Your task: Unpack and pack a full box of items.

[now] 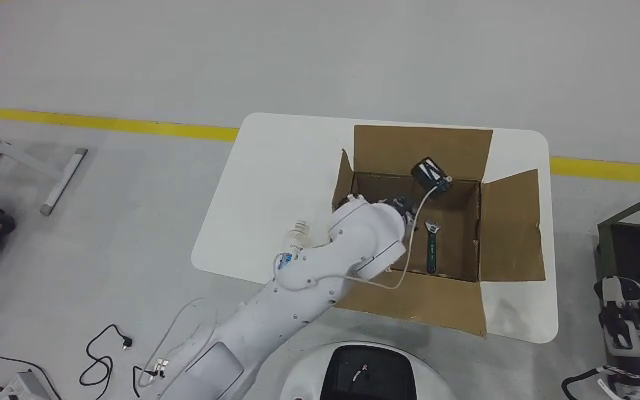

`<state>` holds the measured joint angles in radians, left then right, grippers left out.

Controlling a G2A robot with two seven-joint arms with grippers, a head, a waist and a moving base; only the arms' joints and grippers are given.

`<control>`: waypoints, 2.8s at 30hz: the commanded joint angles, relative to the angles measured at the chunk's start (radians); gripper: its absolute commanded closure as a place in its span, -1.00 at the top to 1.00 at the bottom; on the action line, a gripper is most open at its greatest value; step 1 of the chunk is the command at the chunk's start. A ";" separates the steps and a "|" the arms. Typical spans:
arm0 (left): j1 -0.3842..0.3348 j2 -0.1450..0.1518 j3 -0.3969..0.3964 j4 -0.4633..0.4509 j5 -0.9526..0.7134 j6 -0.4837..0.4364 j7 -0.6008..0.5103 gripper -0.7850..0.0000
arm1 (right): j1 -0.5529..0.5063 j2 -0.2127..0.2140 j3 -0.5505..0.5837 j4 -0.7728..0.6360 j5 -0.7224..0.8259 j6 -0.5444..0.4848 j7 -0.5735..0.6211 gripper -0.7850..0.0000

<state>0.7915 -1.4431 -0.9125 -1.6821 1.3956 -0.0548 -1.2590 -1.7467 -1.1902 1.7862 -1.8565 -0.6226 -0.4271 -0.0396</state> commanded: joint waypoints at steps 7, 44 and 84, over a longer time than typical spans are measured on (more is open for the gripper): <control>-0.059 -0.022 0.044 0.202 -0.013 0.000 -0.020 -0.72 | 0.000 0.000 0.000 0.000 0.000 0.000 0.000 -1.00; -0.117 -0.058 0.048 0.407 -0.086 0.100 -0.012 1.00 | 0.000 0.000 0.000 0.000 0.000 0.000 0.000 -1.00; -0.334 -0.186 0.119 1.012 -0.228 0.178 0.113 -0.08 | 0.000 0.000 0.000 0.000 0.000 0.000 0.000 -1.00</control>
<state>0.4607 -1.6271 -0.7945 -0.6768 1.1684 0.1247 -1.1488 -1.7467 -1.1902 1.7862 -1.8565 -0.6226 -0.4271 -0.0396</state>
